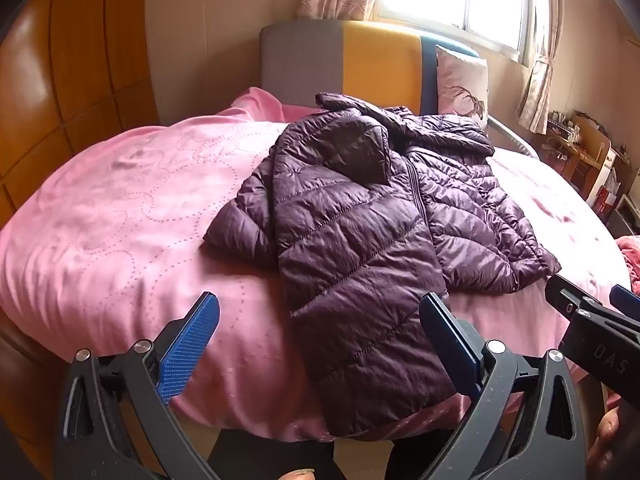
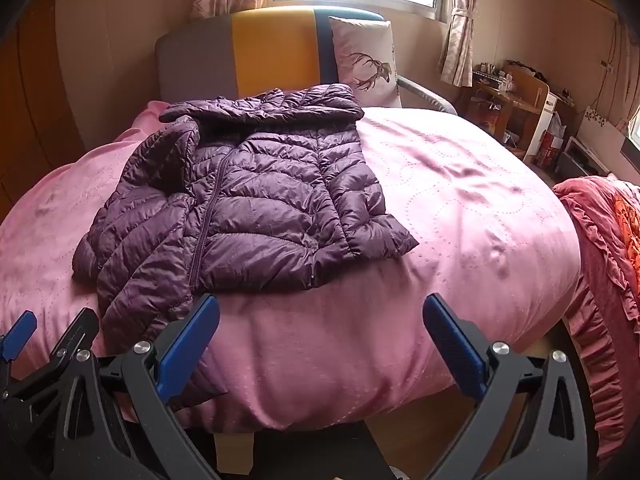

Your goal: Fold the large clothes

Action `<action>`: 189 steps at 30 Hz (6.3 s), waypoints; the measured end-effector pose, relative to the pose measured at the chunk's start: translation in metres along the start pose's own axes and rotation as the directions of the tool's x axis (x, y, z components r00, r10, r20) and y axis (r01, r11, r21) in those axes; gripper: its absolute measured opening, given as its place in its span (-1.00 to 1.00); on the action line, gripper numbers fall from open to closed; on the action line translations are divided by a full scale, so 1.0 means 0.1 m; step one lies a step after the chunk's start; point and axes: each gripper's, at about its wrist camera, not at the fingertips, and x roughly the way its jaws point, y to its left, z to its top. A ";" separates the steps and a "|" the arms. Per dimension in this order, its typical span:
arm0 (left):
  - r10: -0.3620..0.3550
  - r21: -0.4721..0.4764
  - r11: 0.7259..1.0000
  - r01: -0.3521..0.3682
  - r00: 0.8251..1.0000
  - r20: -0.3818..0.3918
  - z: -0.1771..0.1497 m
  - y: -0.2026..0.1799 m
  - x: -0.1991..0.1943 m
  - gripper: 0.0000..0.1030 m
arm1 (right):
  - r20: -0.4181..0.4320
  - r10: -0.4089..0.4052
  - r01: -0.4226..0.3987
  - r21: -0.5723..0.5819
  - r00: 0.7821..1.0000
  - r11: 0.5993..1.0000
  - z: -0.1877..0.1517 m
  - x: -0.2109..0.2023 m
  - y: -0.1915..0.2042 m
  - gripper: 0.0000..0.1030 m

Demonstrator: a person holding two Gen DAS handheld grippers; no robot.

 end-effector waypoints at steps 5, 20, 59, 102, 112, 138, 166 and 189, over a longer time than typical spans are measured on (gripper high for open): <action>0.004 0.008 1.000 -0.004 1.000 0.012 -0.06 -0.04 -0.02 0.92 | 0.000 -0.004 0.004 -0.008 1.000 1.000 -0.02 0.02 0.02 0.96; -0.015 0.006 1.000 0.015 1.000 -0.006 -0.04 -0.05 0.02 0.92 | 0.014 -0.005 0.005 -0.007 1.000 1.000 -0.02 -0.01 0.00 0.96; -0.022 0.014 1.000 0.022 0.999 -0.033 -0.07 -0.06 0.06 0.92 | 0.020 0.023 -0.024 0.045 1.000 0.999 -0.03 0.02 -0.11 0.96; -0.107 0.036 0.993 0.113 0.985 -0.132 -0.17 0.04 0.41 0.92 | -0.012 0.043 -0.042 0.071 0.999 0.997 -0.07 0.27 -0.27 0.96; -0.304 -0.180 0.947 0.267 0.925 -0.228 -0.32 0.50 0.64 0.86 | -0.061 0.020 -0.012 0.123 0.998 0.992 0.22 0.85 -0.66 0.96; -0.080 -0.426 0.896 0.129 0.988 0.132 0.71 2.75 0.12 -0.91 | -0.132 0.115 -0.140 -0.195 0.985 0.971 0.16 1.01 -0.77 -0.69; 0.064 -0.283 0.955 -0.085 0.995 -0.082 0.13 2.17 0.55 0.61 | -0.073 0.172 -0.186 -0.304 0.982 0.934 0.79 0.70 -0.60 0.40; 0.127 -0.416 0.897 -0.148 0.989 -0.078 0.19 2.44 0.76 0.47 | 0.011 0.115 -0.077 -0.680 0.993 0.729 1.64 2.53 1.93 -0.98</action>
